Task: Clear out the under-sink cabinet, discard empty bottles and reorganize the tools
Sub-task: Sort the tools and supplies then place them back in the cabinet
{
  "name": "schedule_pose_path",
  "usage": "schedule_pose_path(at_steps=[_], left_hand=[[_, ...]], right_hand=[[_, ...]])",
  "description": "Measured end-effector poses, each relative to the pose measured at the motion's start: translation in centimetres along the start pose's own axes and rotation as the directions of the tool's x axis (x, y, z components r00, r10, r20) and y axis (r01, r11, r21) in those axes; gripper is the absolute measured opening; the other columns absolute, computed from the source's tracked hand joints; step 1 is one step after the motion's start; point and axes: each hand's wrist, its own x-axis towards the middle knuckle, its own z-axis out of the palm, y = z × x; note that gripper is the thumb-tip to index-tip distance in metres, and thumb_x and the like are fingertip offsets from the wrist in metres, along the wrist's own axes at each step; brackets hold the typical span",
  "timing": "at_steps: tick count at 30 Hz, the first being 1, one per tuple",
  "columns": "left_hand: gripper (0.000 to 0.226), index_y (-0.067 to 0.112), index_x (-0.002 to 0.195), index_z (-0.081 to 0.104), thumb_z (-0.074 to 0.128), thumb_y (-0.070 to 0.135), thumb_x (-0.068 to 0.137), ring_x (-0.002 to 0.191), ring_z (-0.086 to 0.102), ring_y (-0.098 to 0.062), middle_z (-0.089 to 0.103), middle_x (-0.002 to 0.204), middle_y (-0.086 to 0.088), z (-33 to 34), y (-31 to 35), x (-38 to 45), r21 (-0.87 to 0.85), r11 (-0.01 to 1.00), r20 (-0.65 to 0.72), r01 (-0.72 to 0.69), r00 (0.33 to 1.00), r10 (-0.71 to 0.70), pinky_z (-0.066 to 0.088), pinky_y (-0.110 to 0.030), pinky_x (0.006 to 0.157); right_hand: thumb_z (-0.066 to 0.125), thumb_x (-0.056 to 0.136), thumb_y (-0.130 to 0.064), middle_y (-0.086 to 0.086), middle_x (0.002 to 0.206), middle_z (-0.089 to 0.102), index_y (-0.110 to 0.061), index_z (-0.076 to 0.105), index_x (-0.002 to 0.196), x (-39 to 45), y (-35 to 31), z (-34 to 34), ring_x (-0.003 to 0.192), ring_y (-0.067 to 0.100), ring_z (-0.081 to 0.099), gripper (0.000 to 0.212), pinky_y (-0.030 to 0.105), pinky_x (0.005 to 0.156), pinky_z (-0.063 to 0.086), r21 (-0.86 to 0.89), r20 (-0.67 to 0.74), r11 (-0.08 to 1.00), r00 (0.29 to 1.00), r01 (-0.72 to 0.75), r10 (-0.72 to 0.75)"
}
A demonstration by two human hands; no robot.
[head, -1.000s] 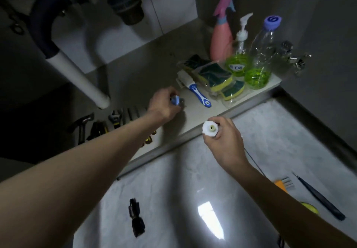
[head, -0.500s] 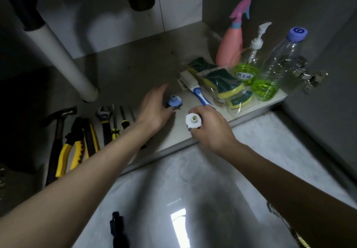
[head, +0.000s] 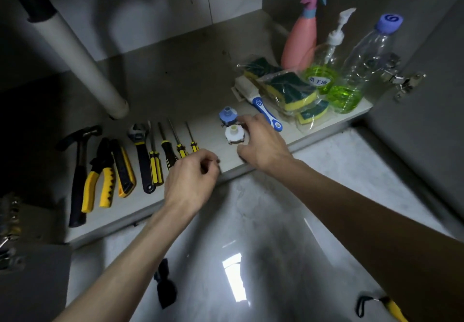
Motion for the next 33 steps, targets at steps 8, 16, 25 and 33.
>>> schedule_pose_path(at_steps=[8,16,25,33], left_hand=[[0.015,0.035,0.102,0.067,0.056,0.034,0.092,0.08,0.063,-0.007,0.069,0.096,0.015,5.9,4.8,-6.1,-0.045,0.98,0.24,-0.193,0.95,0.198,0.052,-0.03,0.073],[0.029,0.033,0.116,0.06,0.056,0.038,0.088,0.108,0.06,-0.017,0.059,0.118,0.011,17.4,10.3,-15.6,-0.069,0.956,0.659,-0.284,0.707,0.257,0.044,-0.028,0.087],[0.055,0.023,0.142,0.047,0.056,0.007,0.091,0.13,0.044,-0.022,0.035,0.151,0.004,21.6,14.7,-14.6,-0.178,0.782,0.693,-0.598,0.488,0.531,0.047,-0.038,0.088],[0.059,0.027,0.151,0.035,0.056,0.023,0.096,0.138,0.036,-0.023,0.028,0.158,-0.002,23.8,14.4,-13.6,-0.082,0.525,0.75,-0.847,0.295,0.593,0.046,-0.04,0.093]], right_hand=[[0.058,0.091,-0.02,-0.011,0.089,0.07,-0.03,0.068,0.097,-14.2,14.2,-3.9,0.079,0.011,0.063,0.015,0.026,0.072,0.046,0.137,-0.041,0.962,0.969,-0.235,0.243],[0.055,0.091,-0.037,-0.016,0.082,0.058,-0.036,0.055,0.093,-28.0,23.2,-5.5,0.074,0.012,0.057,0.003,0.031,0.057,0.038,-0.114,-0.099,0.875,0.882,-0.47,0.461],[0.064,0.083,-0.055,-0.018,0.105,0.054,-0.04,0.044,0.113,-33.2,23.1,-4.0,0.088,0.008,0.059,0.039,0.035,0.069,0.052,0.018,-0.091,0.803,0.799,-0.596,0.595],[0.072,0.079,-0.06,-0.012,0.122,0.047,-0.032,0.049,0.129,-33.2,23.3,-3.1,0.111,0.01,0.05,0.061,0.036,0.082,0.054,-0.117,0.005,0.827,0.833,-0.549,0.553]])
